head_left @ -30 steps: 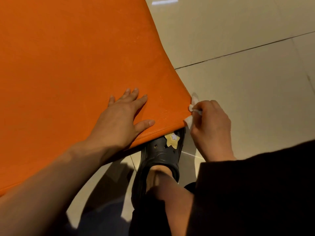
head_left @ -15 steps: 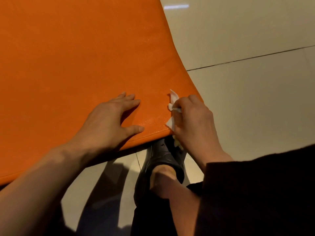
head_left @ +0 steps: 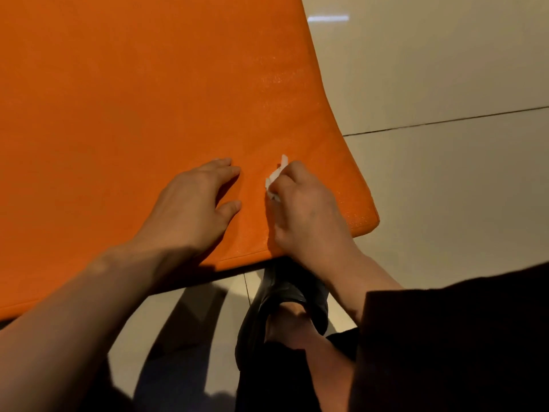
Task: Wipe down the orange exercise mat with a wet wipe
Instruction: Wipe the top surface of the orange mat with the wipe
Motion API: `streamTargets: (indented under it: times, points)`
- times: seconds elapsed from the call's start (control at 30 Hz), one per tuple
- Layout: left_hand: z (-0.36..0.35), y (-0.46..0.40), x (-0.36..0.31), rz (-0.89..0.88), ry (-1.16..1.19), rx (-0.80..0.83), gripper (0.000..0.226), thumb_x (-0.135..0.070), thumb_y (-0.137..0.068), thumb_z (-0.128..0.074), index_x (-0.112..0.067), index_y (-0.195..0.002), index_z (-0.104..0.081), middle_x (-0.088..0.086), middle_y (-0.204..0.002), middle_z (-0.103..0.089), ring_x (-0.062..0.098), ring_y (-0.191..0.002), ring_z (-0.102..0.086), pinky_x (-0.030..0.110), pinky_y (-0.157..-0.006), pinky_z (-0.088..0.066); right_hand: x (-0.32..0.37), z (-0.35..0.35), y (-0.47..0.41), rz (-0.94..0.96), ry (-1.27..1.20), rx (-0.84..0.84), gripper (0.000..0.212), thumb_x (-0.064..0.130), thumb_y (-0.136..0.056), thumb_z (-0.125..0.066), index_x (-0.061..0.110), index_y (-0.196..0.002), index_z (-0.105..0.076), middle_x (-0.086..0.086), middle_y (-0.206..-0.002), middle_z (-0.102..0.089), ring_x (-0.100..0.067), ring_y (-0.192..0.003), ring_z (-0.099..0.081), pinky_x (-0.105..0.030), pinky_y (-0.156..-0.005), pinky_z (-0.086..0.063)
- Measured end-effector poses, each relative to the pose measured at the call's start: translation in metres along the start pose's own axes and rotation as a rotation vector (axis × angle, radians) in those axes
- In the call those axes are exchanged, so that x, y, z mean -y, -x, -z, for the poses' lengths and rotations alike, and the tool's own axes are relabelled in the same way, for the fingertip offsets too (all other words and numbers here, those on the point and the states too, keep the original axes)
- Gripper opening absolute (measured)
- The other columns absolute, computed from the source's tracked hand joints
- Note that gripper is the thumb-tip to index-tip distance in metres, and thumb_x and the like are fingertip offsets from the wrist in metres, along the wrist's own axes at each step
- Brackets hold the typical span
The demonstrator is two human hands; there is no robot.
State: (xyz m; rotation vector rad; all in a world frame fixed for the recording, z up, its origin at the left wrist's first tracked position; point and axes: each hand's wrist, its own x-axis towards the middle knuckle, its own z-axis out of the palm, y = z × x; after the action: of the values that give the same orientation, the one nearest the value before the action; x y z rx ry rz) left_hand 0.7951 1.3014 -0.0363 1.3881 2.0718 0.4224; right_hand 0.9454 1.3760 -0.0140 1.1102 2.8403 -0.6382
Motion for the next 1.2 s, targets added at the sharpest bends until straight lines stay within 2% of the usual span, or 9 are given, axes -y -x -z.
streamTargets:
  times: [0.13,0.33,0.47,0.6,0.67,0.8,0.9,1.03,1.2]
  points:
    - [0.002,-0.009,0.006,0.041,-0.016,-0.005,0.061,-0.022,-0.087,-0.069,-0.018,-0.143,-0.045,0.001,-0.152,-0.037,0.017,-0.141,-0.032,0.035,-0.116,-0.027,0.005,-0.002,-0.007,0.174,0.03,0.168,0.041,0.005,-0.076,-0.074,0.004,-0.115,-0.06,-0.012,-0.125,-0.05,-0.026,-0.107,-0.05,-0.021,-0.081,-0.029]
    - [0.006,-0.017,0.006,0.067,-0.022,0.01,0.06,-0.025,-0.087,-0.069,-0.023,-0.142,-0.046,-0.004,-0.153,-0.035,0.016,-0.14,-0.034,0.03,-0.112,-0.026,-0.043,0.001,-0.048,-0.144,0.052,-0.139,0.008,0.002,-0.086,-0.061,0.003,-0.094,-0.063,-0.011,-0.105,-0.055,-0.023,-0.087,-0.056,-0.02,-0.071,-0.031]
    - [0.007,-0.027,0.012,0.082,-0.02,0.037,0.063,-0.026,-0.086,-0.07,-0.023,-0.143,-0.045,-0.005,-0.154,-0.034,0.016,-0.14,-0.034,0.029,-0.112,-0.026,-0.011,-0.017,-0.041,0.067,-0.034,0.014,0.016,0.002,-0.081,-0.065,0.001,-0.097,-0.063,-0.017,-0.112,-0.056,-0.028,-0.093,-0.057,-0.023,-0.078,-0.041]
    - [0.006,-0.037,0.014,0.101,-0.007,0.052,0.063,-0.027,-0.087,-0.069,-0.025,-0.144,-0.043,-0.006,-0.154,-0.033,0.016,-0.141,-0.032,0.03,-0.113,-0.025,-0.022,-0.013,-0.057,0.214,-0.023,0.185,0.02,-0.005,-0.075,-0.069,0.0,-0.094,-0.066,-0.015,-0.1,-0.058,-0.027,-0.084,-0.056,-0.017,-0.071,-0.029]
    - [0.006,-0.041,0.014,0.102,-0.001,0.041,0.062,-0.026,-0.088,-0.068,-0.025,-0.144,-0.043,-0.007,-0.154,-0.033,0.016,-0.141,-0.031,0.029,-0.112,-0.024,-0.043,-0.006,-0.08,0.1,0.011,0.049,0.009,0.004,-0.088,-0.06,0.001,-0.094,-0.066,-0.012,-0.096,-0.056,-0.027,-0.081,-0.056,-0.018,-0.066,-0.027]
    - [0.008,-0.05,0.015,0.104,0.02,0.021,0.061,-0.025,-0.088,-0.068,-0.023,-0.144,-0.043,-0.006,-0.155,-0.032,0.017,-0.141,-0.03,0.025,-0.112,-0.022,-0.057,-0.002,-0.103,-0.127,0.014,-0.139,0.018,0.012,-0.095,-0.051,0.002,-0.101,-0.065,-0.013,-0.104,-0.054,-0.028,-0.086,-0.055,-0.022,-0.067,-0.032]
    - [0.006,-0.055,0.018,0.12,0.028,0.008,0.066,-0.026,-0.086,-0.069,-0.022,-0.145,-0.041,-0.004,-0.155,-0.031,0.018,-0.142,-0.028,0.028,-0.113,-0.022,-0.029,-0.015,-0.09,0.045,-0.096,-0.015,0.015,0.006,-0.09,-0.058,0.004,-0.102,-0.065,-0.007,-0.101,-0.052,-0.018,-0.083,-0.051,-0.014,-0.065,-0.033]
    - [0.003,-0.059,0.02,0.156,0.048,-0.001,0.071,-0.03,-0.086,-0.07,-0.02,-0.147,-0.037,-0.002,-0.158,-0.025,0.018,-0.145,-0.022,0.032,-0.117,-0.02,-0.032,-0.017,-0.095,0.283,-0.118,0.175,0.017,-0.001,-0.083,-0.062,0.001,-0.098,-0.068,-0.013,-0.095,-0.058,-0.028,-0.08,-0.058,-0.029,-0.063,-0.039]
    - [0.003,-0.07,0.019,0.163,0.038,-0.021,0.07,-0.03,-0.089,-0.066,-0.02,-0.149,-0.032,-0.003,-0.159,-0.022,0.017,-0.145,-0.019,0.026,-0.116,-0.012,-0.069,-0.009,-0.144,0.02,-0.041,-0.11,0.019,0.007,-0.089,-0.059,0.005,-0.105,-0.068,-0.01,-0.101,-0.055,-0.029,-0.085,-0.057,-0.017,-0.066,-0.026]
